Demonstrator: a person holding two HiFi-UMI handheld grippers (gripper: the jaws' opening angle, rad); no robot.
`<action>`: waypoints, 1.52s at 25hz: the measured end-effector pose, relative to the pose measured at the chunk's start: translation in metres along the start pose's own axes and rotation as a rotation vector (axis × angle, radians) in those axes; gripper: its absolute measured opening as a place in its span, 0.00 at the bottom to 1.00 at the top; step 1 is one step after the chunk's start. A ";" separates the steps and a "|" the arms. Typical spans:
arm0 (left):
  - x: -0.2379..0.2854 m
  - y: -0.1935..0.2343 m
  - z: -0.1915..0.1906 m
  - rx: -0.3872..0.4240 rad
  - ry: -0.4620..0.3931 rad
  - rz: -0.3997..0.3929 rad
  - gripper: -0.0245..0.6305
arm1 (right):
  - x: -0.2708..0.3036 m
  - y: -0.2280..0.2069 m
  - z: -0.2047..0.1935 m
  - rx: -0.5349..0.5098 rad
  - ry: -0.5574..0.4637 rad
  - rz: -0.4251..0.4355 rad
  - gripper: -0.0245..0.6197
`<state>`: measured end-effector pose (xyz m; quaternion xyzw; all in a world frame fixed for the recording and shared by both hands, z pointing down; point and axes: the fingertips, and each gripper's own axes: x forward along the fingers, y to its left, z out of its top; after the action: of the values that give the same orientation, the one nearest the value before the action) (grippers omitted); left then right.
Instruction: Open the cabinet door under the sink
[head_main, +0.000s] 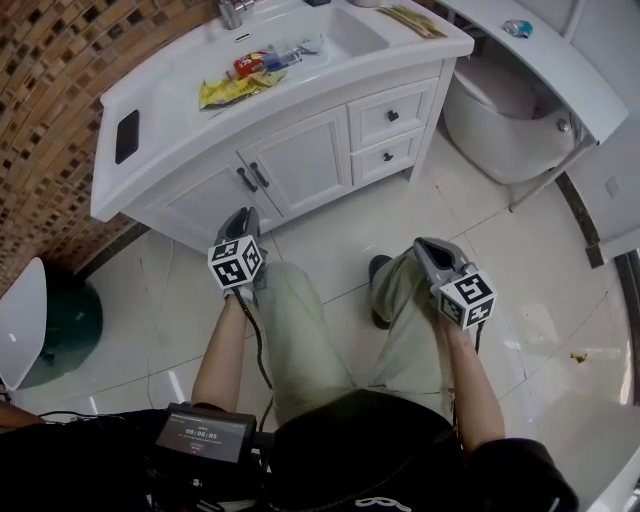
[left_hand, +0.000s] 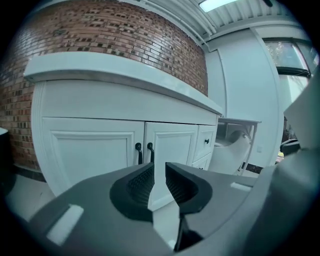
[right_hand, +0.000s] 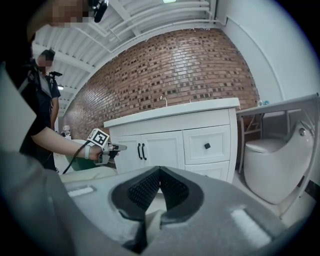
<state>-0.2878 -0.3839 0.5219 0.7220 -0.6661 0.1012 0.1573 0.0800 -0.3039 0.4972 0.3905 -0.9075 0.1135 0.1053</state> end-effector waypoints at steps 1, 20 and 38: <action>0.011 0.006 0.000 -0.004 0.009 0.008 0.17 | -0.001 -0.005 0.000 0.005 0.000 -0.009 0.02; 0.121 0.058 -0.003 0.039 0.109 0.173 0.20 | -0.061 -0.082 -0.028 0.021 0.146 -0.252 0.03; 0.046 0.023 -0.037 0.044 0.051 0.077 0.14 | -0.081 -0.098 -0.036 -0.054 0.208 -0.315 0.03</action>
<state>-0.3040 -0.4145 0.5743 0.6965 -0.6866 0.1403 0.1543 0.2094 -0.3035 0.5207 0.5111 -0.8220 0.1112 0.2253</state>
